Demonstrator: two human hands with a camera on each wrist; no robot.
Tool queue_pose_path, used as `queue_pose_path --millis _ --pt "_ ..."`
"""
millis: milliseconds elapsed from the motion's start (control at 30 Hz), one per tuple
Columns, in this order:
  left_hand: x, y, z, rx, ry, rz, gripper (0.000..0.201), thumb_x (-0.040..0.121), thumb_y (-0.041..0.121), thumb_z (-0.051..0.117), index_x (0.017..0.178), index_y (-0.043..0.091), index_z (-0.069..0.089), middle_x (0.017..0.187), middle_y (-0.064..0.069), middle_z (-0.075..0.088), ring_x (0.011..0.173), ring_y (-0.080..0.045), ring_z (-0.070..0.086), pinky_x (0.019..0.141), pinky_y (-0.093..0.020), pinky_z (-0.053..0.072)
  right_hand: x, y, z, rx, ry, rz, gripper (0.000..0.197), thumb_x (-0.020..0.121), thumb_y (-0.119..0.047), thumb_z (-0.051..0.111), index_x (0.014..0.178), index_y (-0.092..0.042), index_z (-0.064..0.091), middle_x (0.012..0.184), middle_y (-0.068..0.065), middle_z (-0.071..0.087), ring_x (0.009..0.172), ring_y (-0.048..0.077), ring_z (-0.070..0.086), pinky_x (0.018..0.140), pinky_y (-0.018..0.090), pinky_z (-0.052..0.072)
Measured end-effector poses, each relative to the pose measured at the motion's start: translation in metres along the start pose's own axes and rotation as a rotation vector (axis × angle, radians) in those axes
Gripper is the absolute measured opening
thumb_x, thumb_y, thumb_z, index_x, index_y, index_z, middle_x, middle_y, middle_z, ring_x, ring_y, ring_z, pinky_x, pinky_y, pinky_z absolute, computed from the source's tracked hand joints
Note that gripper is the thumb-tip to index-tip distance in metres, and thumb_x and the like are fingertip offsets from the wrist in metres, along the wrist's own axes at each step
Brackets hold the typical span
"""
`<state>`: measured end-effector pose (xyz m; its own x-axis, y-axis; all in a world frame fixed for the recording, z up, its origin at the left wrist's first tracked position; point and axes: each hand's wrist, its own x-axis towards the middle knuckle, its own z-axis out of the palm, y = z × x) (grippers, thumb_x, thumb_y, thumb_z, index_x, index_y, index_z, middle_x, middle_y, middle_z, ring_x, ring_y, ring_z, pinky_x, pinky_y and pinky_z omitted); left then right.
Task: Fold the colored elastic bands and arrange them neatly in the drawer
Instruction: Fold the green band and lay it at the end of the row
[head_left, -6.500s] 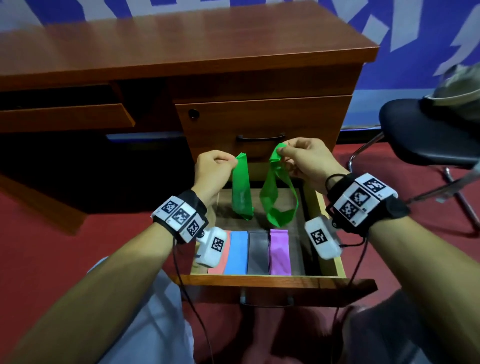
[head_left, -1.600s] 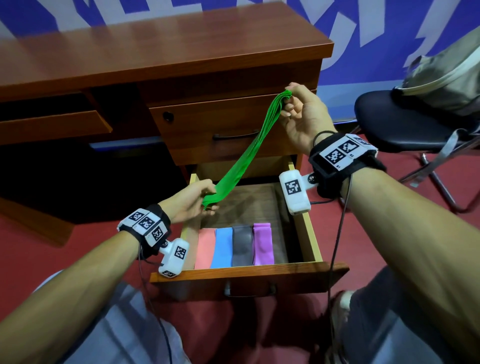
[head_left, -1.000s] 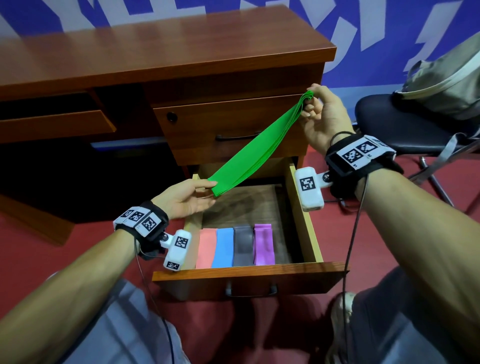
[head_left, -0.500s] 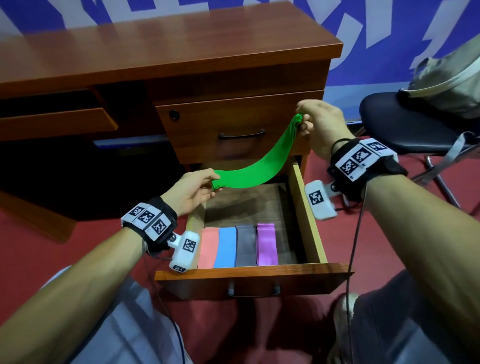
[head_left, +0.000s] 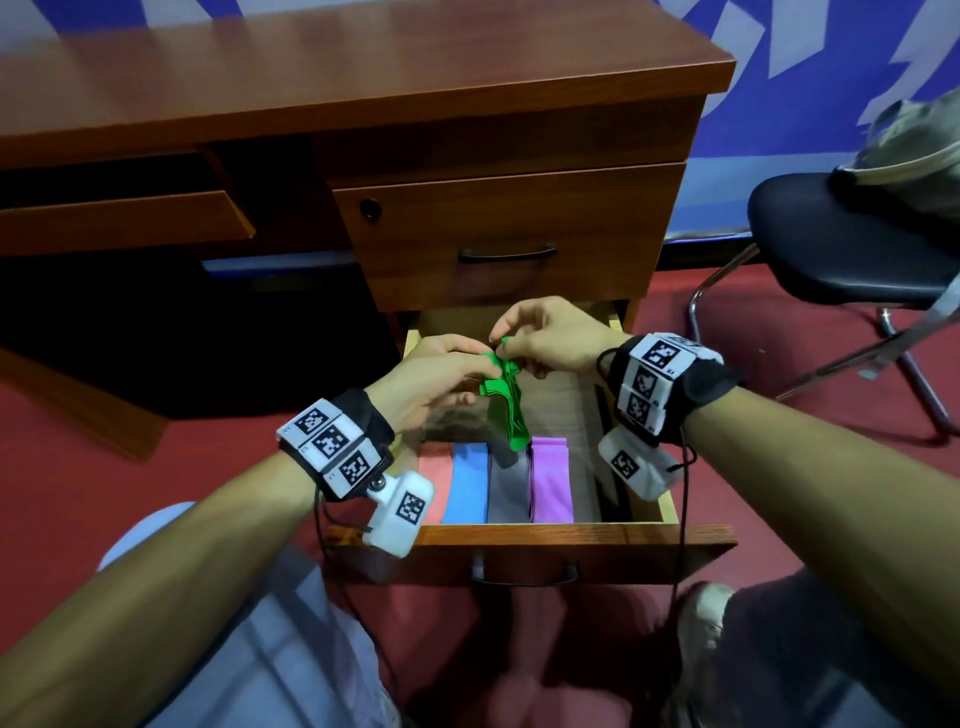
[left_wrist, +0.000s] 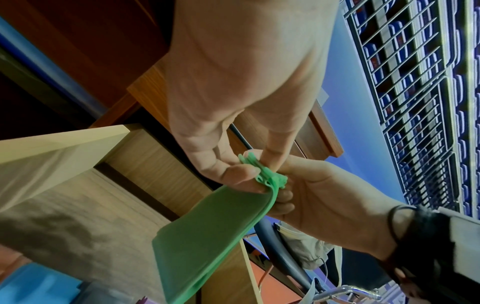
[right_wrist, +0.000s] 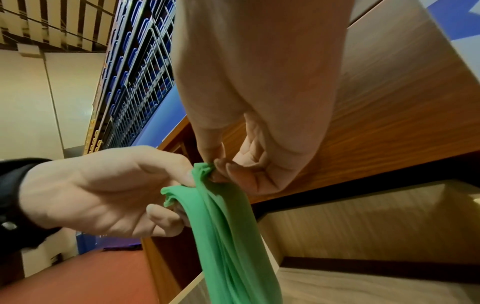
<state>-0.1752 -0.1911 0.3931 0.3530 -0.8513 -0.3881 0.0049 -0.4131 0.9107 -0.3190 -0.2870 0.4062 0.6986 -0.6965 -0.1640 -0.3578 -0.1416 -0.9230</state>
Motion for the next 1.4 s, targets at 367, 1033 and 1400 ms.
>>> queue_pose_path --millis 367,1033,1400 --pt "-0.01 0.009 -0.007 -0.116 -0.078 -0.036 0.021 0.087 -0.004 0.073 0.101 0.011 0.069 0.084 -0.006 0.075 0.069 -0.008 0.071 0.06 -0.02 0.052 -0.002 0.003 -0.003 0.159 -0.1 -0.051 0.026 0.091 -0.008 0.072 0.114 -0.001 0.064 0.06 -0.004 0.052 0.052 0.009 0.05 0.052 0.027 0.045" --pt "-0.017 0.018 -0.01 -0.145 -0.127 -0.04 0.017 0.088 -0.007 0.064 0.099 0.002 0.073 0.081 -0.01 0.076 0.068 -0.012 0.069 0.057 -0.018 0.052 -0.006 -0.002 -0.007 0.187 -0.161 -0.054 0.031 0.09 -0.003 0.07 0.12 0.004 0.062 0.061 0.002 0.055 0.053 0.015 0.049 0.052 0.027 0.042" --pt "-0.019 0.018 -0.01 -0.199 -0.144 -0.064 0.013 0.092 -0.007 0.062 0.101 -0.004 0.069 0.085 -0.014 0.076 0.071 -0.014 0.075 0.064 -0.022 0.061 -0.002 0.004 -0.004 0.171 -0.167 -0.061 0.031 0.09 -0.015 0.074 0.114 0.002 0.064 0.061 0.003 0.052 0.05 0.013 0.048 0.05 0.026 0.041"
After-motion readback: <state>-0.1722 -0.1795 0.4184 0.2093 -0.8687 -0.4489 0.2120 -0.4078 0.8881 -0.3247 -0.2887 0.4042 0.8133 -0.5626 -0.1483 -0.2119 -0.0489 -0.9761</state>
